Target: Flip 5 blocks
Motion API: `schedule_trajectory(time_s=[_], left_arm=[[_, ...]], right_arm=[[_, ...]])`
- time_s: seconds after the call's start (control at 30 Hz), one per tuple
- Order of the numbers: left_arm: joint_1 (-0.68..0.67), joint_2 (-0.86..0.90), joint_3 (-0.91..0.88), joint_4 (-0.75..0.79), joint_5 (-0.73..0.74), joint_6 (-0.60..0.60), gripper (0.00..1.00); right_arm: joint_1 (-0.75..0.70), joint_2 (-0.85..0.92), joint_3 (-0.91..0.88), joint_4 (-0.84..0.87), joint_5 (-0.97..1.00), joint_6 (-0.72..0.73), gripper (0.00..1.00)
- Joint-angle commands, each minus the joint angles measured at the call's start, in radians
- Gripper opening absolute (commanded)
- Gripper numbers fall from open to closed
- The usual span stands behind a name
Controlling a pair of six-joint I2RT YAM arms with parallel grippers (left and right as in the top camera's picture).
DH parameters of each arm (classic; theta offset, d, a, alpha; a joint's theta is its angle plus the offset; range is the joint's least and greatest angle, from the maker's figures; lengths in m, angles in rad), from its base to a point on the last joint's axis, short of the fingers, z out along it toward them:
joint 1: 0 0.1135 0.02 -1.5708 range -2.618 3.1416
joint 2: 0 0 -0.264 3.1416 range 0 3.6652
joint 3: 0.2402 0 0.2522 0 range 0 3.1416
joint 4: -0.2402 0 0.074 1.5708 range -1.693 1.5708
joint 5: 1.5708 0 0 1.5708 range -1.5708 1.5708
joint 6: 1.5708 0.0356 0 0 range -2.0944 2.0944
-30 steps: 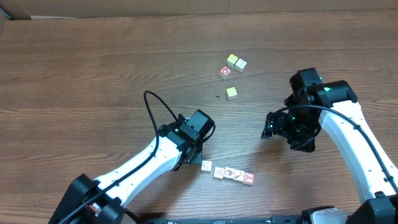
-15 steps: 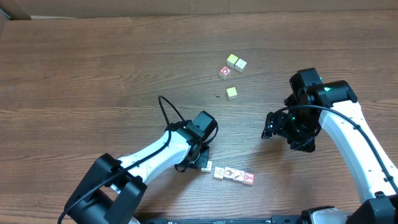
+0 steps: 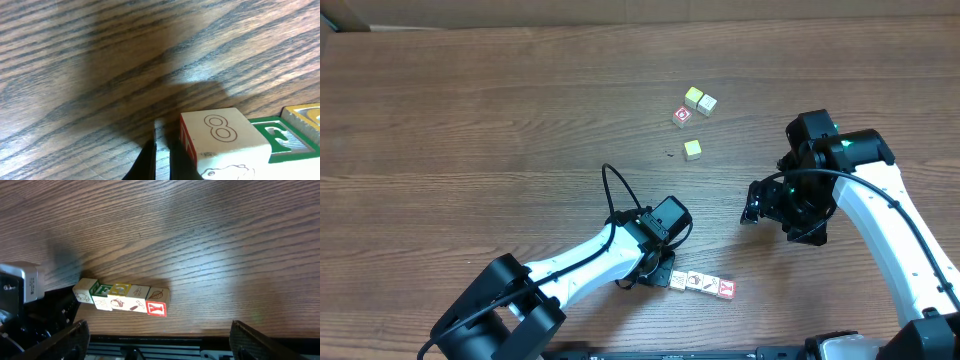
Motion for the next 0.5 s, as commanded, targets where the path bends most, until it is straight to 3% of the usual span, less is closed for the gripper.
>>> schedule_trajectory(time_s=[0.0, 0.27, 0.47], left_arm=[[0.008, 0.016, -0.010, 0.000, -0.006, -0.016, 0.04], [0.035, 0.001, -0.010, -0.104, -0.052, -0.043, 0.05], [-0.066, -0.002, -0.010, -0.152, 0.003, -0.052, 0.04]], right_arm=[[-0.003, -0.013, 0.024, -0.005, -0.005, -0.008, 0.90], [-0.003, -0.013, 0.024, -0.009, -0.005, -0.008, 0.90], [-0.003, -0.013, 0.024, 0.001, -0.005, -0.008, 0.90]])
